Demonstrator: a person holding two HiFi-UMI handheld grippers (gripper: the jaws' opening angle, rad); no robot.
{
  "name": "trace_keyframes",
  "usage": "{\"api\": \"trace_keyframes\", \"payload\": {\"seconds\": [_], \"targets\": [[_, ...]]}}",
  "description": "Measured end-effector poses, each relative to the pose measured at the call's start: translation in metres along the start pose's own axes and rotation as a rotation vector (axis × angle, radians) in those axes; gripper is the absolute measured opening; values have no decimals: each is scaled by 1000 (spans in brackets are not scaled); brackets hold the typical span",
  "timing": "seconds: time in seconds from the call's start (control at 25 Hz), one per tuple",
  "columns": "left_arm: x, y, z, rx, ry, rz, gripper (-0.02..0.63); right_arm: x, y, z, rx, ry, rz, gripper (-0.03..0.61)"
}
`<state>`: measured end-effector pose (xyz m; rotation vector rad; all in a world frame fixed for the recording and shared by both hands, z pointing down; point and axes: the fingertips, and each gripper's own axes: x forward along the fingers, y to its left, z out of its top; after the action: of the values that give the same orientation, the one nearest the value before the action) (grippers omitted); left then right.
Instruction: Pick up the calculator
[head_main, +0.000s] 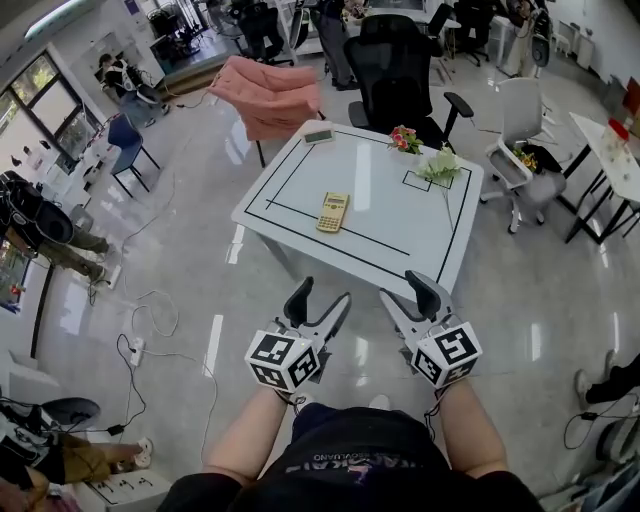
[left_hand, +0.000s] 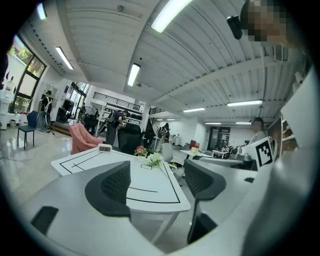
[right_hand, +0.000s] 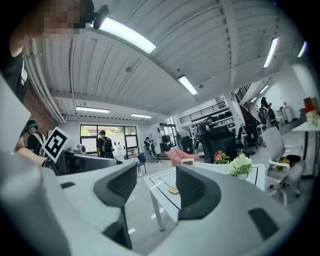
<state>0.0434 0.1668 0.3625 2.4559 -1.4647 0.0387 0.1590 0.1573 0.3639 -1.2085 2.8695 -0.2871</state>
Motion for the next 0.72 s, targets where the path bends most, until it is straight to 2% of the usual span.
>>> {"api": "trace_keyframes", "payload": {"seconds": [0.4, 0.72], "targets": [[24, -6, -7, 28, 32, 19, 336, -5, -33, -6, 32, -10, -10, 238], [45, 22, -7, 17, 29, -17, 337, 17, -44, -6, 16, -12, -63, 238]]}}
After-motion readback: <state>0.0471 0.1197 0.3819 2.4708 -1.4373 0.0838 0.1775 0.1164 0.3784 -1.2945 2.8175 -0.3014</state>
